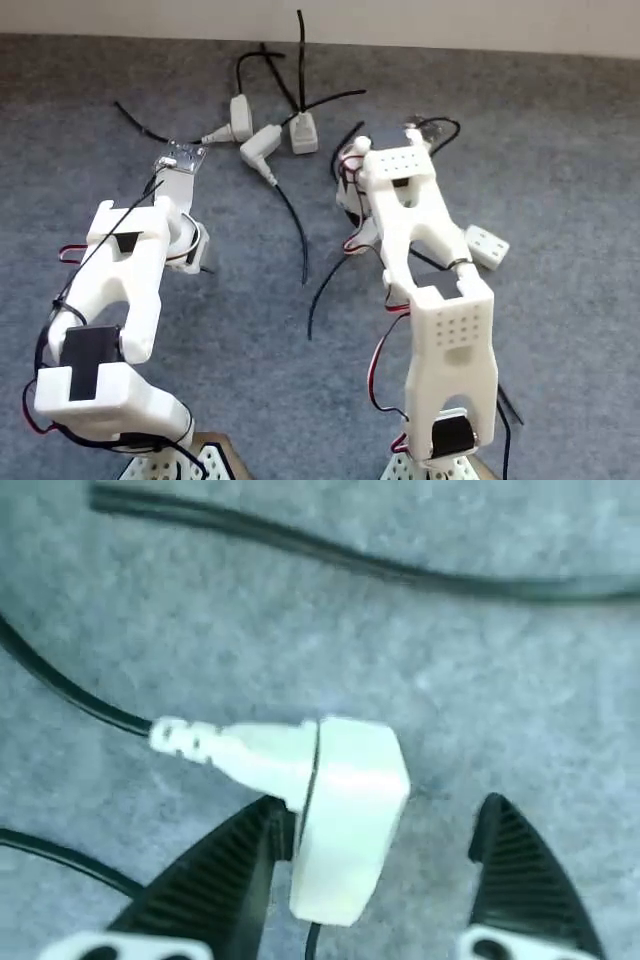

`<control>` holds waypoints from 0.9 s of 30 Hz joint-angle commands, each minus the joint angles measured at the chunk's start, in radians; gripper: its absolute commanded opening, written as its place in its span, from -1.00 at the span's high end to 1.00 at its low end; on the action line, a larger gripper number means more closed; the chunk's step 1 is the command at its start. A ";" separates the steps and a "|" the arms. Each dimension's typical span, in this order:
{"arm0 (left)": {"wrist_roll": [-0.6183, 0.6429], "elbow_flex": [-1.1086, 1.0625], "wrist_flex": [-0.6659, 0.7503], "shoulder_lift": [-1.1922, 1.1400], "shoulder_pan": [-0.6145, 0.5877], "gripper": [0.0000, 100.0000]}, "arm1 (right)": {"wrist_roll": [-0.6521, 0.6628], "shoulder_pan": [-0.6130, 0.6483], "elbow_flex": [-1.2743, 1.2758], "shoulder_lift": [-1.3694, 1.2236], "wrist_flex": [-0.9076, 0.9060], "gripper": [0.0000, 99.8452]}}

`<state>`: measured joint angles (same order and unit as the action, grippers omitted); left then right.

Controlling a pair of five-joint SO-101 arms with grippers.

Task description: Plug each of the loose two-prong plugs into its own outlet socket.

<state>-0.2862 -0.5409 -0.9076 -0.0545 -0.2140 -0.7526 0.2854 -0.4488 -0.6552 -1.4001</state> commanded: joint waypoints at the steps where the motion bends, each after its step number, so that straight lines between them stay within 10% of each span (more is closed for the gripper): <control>1: 0.003 0.004 0.009 0.045 0.002 0.48 | 0.057 -0.019 -0.001 0.064 0.025 0.61; 8: 0.003 0.004 0.009 0.045 0.002 0.48 | 0.089 -0.039 -0.001 0.065 0.016 0.86; 17: 0.003 0.004 0.009 0.045 0.002 0.48 | 0.453 -0.180 -0.059 0.067 0.065 0.91; 27: 0.006 0.004 0.009 0.045 0.002 0.48 | 0.775 -0.269 -0.189 0.064 0.472 0.91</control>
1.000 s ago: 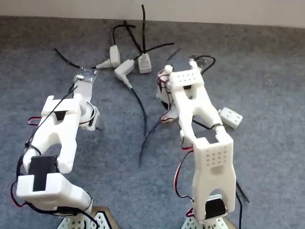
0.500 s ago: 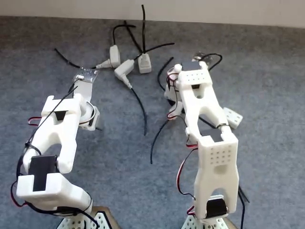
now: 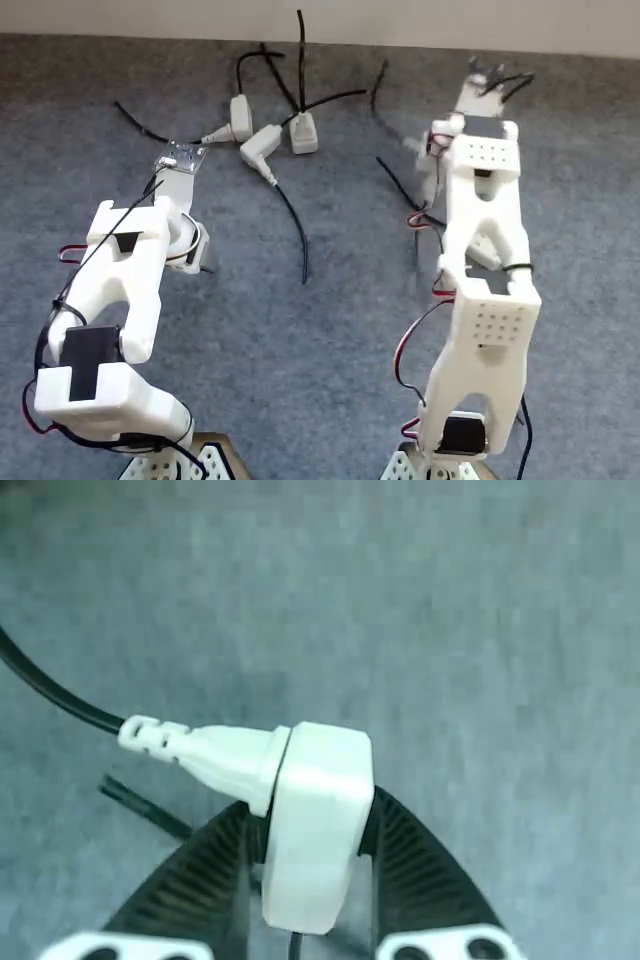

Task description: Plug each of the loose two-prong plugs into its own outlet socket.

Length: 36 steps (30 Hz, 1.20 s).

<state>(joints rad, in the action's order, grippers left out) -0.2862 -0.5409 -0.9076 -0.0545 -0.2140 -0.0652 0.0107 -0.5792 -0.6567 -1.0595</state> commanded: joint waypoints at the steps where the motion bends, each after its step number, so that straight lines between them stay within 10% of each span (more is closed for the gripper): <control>1: 0.006 0.004 0.009 0.045 0.002 0.48 | 0.112 0.015 -0.059 0.065 0.173 0.91; 13: 0.008 0.002 0.035 0.045 0.030 0.48 | 0.328 0.035 -0.217 -0.294 0.674 0.89; 21: 0.008 0.002 0.044 0.045 0.035 0.48 | 0.358 0.008 -0.611 -0.627 0.739 0.45; 30: 0.009 0.007 0.044 0.048 0.031 0.48 | 0.354 -0.071 -1.208 -0.648 0.237 0.45; 36: 0.040 0.013 0.040 0.061 0.027 0.48 | 0.354 -0.130 -1.170 -0.479 0.064 0.45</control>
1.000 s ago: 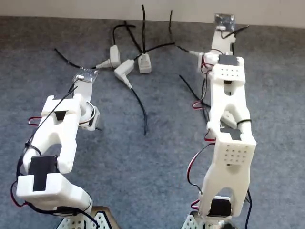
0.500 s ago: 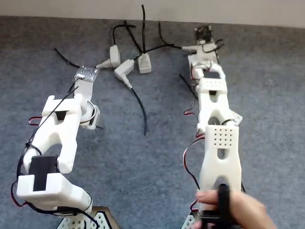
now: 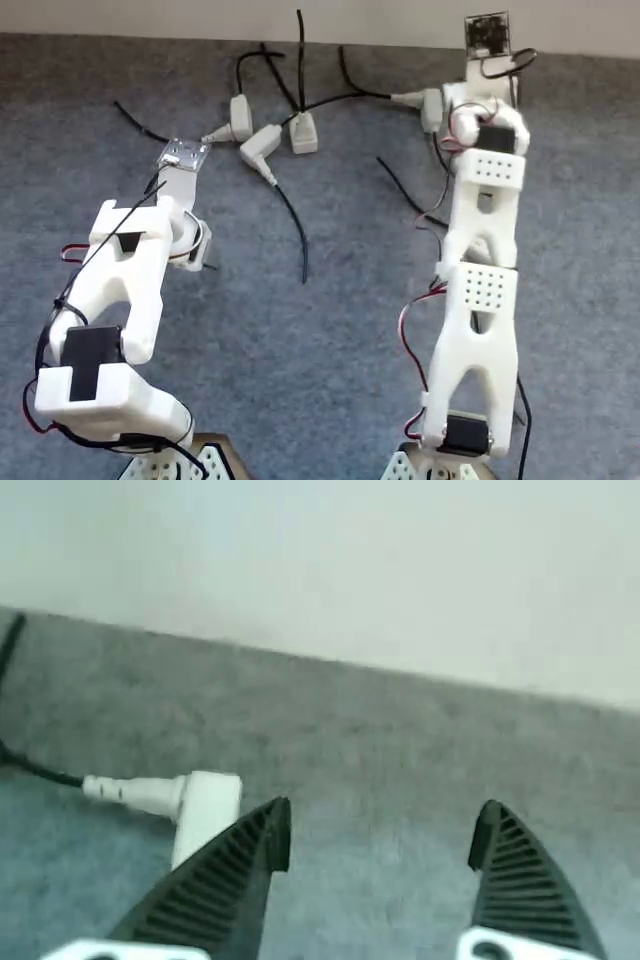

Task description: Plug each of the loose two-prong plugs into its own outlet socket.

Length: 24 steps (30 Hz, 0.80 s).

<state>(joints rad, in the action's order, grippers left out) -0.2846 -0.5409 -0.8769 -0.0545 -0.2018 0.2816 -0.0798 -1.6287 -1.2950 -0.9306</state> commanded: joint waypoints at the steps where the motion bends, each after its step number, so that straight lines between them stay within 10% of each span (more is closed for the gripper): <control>1: 0.072 0.018 0.009 0.071 0.015 0.48 | 0.008 -0.048 -0.120 0.183 -0.090 0.45; 12: 0.141 0.476 -0.354 0.461 -0.208 0.48 | 0.009 -0.174 -0.120 0.378 -0.338 0.45; 24: 0.141 0.837 -0.807 0.220 -0.460 0.47 | 0.026 -0.179 -0.120 0.579 -0.805 0.45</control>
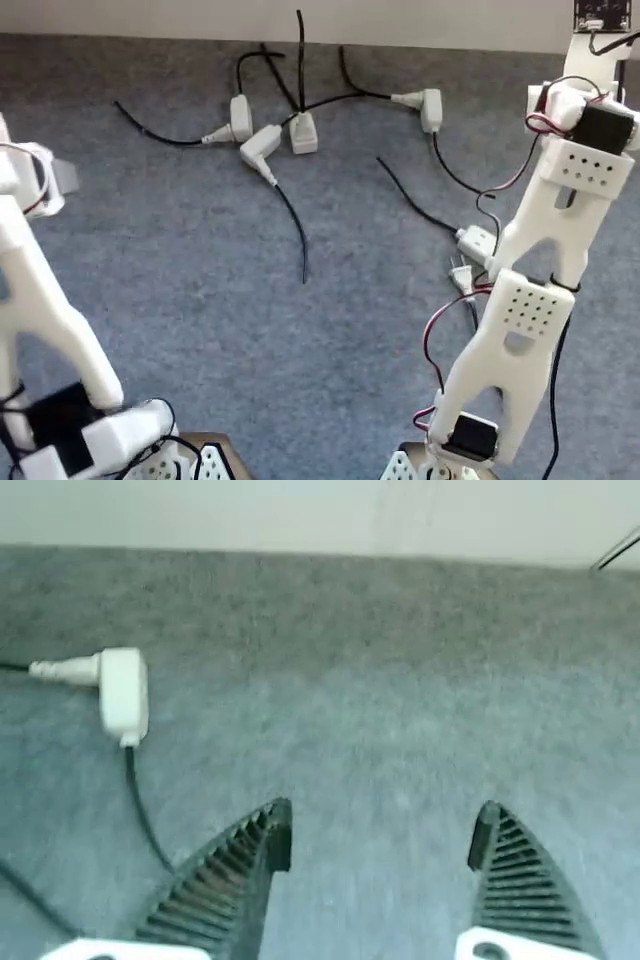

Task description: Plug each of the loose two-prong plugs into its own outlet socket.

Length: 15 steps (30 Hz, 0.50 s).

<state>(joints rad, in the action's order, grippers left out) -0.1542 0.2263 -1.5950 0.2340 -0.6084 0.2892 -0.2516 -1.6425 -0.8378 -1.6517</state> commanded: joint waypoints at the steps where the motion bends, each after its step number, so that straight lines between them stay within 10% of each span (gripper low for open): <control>1: 0.009 0.081 -0.103 -0.088 -0.056 0.47 | 0.046 -0.005 -0.104 0.147 -0.111 0.45; 7: 0.009 0.094 -0.152 -0.148 -0.048 0.47 | 0.198 -0.033 0.019 0.263 -0.114 0.45; 15: 0.009 -0.053 -0.152 -0.148 -0.039 0.48 | 0.637 0.065 0.783 0.420 -0.110 0.45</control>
<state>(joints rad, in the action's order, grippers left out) -0.1542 0.2232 -1.7407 0.0821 -0.6559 0.7511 -0.2455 -1.1239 -0.5109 -1.7254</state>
